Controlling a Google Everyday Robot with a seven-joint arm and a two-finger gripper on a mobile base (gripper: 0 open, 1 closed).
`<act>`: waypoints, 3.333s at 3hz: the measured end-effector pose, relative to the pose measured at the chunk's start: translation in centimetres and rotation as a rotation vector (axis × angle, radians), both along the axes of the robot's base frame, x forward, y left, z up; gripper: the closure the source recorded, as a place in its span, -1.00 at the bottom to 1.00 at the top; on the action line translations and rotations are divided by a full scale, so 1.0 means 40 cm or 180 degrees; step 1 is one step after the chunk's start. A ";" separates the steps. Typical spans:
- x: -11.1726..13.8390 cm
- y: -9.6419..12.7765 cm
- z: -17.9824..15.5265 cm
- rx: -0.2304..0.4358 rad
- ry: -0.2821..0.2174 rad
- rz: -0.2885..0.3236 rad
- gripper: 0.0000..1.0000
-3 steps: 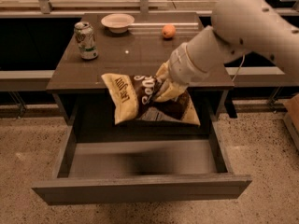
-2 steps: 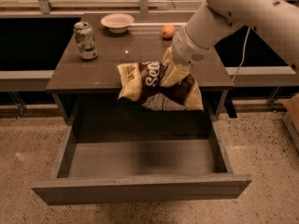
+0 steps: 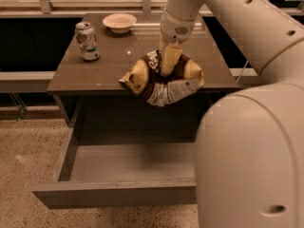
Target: Pick brown chip bag from top drawer and place on counter
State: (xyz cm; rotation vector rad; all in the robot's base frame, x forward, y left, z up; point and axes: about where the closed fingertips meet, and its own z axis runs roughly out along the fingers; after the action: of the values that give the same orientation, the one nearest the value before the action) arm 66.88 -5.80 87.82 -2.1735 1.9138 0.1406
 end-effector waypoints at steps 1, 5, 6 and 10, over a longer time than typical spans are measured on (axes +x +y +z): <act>0.063 -0.023 0.069 -0.0048 -0.0246 -0.0144 1.00; 0.191 -0.052 0.123 0.0285 -0.0863 -0.0274 0.69; 0.195 -0.047 0.115 0.0279 -0.0854 -0.0267 0.22; 0.186 -0.029 0.125 0.1308 -0.0826 0.0135 -1.00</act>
Offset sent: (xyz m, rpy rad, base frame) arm 0.0168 -0.0129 0.0277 -0.0273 -0.0515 -0.0409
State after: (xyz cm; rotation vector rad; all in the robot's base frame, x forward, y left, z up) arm 74.32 -6.96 92.80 -1.8569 1.5396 0.2252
